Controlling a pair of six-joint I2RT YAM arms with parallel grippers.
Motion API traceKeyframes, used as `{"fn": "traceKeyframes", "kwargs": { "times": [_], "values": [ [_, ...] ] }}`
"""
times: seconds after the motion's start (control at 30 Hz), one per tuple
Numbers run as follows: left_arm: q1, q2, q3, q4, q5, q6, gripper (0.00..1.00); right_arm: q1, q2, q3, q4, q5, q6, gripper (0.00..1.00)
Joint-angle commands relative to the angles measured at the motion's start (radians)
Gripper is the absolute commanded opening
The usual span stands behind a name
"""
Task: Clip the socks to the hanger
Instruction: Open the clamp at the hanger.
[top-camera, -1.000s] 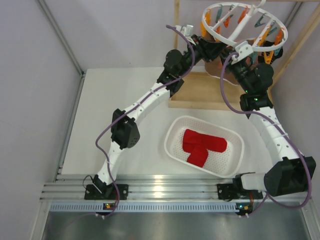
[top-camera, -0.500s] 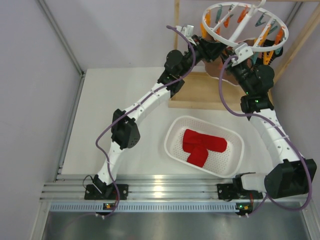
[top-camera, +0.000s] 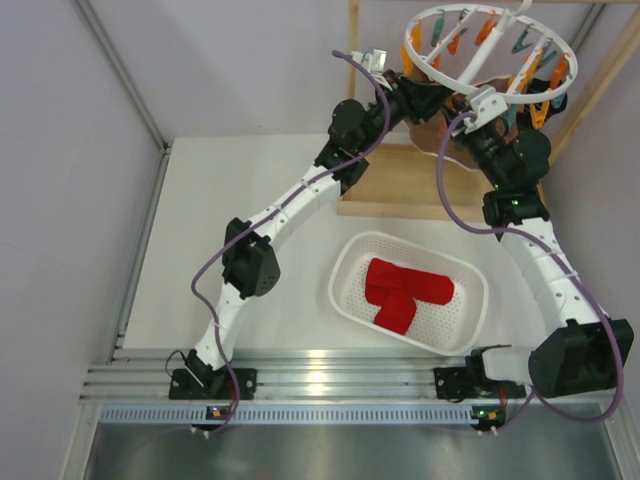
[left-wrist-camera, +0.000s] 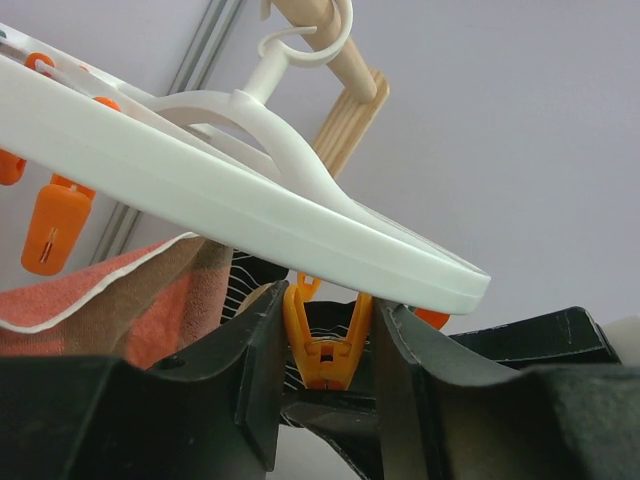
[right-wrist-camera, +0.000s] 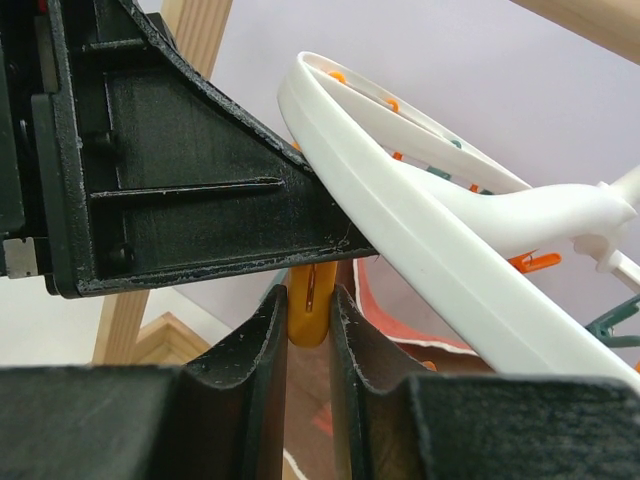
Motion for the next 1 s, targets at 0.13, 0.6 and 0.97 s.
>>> {"fn": "traceKeyframes", "kwargs": {
  "times": [0.13, 0.6, 0.97],
  "values": [
    [0.012, -0.056, 0.027, 0.062, -0.009, -0.021, 0.24, -0.004, -0.038, -0.011, -0.02, -0.085, -0.028, 0.0],
    [0.012, -0.047, 0.028, 0.066, -0.005, -0.021, 0.0, -0.033, -0.123, -0.014, -0.344, -0.127, -0.056, 0.68],
    [0.009, -0.042, 0.025, 0.063, -0.003, -0.024, 0.0, -0.22, -0.294, -0.189, -0.561, -0.376, -0.061, 0.66]
  ]
}}
